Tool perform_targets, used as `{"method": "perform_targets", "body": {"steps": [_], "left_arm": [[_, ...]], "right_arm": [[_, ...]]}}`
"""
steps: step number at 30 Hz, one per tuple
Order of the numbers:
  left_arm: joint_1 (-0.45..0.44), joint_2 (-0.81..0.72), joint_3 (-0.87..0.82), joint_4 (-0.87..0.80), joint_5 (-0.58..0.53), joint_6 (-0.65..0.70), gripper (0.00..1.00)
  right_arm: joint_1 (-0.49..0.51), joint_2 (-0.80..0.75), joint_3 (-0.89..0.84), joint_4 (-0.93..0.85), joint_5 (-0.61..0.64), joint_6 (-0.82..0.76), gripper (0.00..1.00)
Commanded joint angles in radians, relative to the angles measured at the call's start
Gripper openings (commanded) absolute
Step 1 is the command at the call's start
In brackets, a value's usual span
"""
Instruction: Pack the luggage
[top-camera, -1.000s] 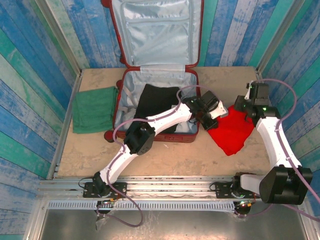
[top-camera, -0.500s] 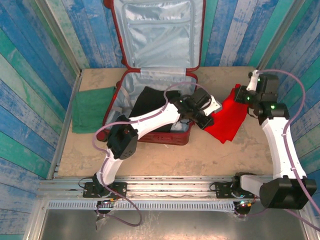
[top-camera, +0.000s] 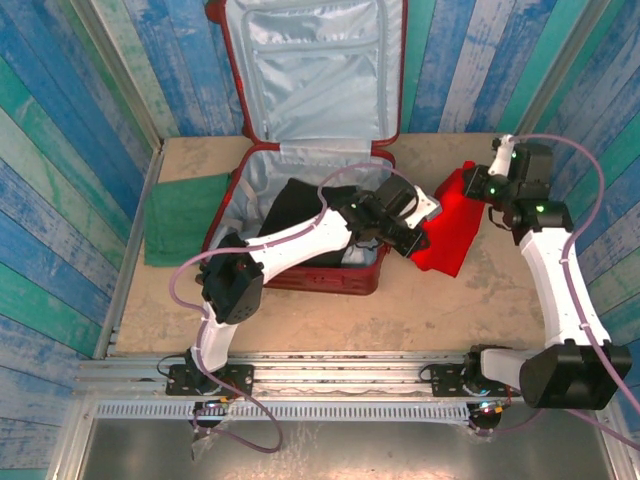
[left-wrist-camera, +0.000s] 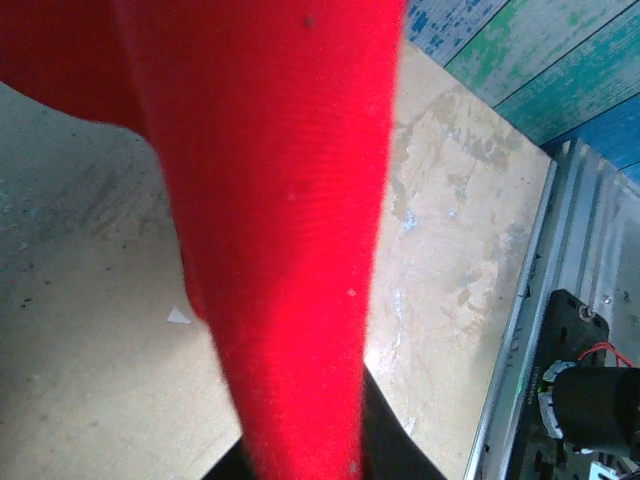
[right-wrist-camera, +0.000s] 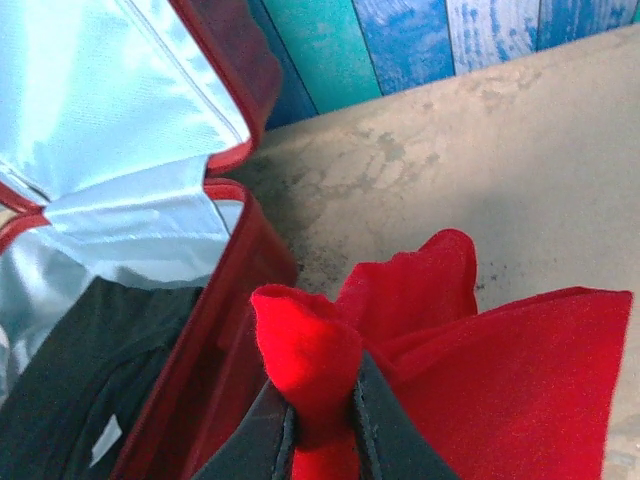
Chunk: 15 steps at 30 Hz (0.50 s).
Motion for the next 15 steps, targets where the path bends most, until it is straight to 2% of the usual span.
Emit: {"method": "perform_targets", "body": {"steps": [1,6,12,15], "left_arm": [[-0.008,0.070,0.024,0.197,0.111,-0.038,0.00],[-0.008,0.164,0.039,0.307,0.252,-0.100,0.00],[-0.008,0.249,0.109,0.292,0.280,-0.102,0.00],[-0.009,0.263,0.123,0.273,0.232,-0.084,0.00]], "right_arm": [[-0.005,0.004,-0.054,0.072,0.062,-0.053,0.00],[-0.006,0.028,-0.080,0.036,0.120,-0.118,0.00],[-0.006,0.069,-0.026,-0.024,0.157,-0.124,0.00],[-0.005,0.067,-0.023,-0.033,0.170,-0.125,0.00]]}}
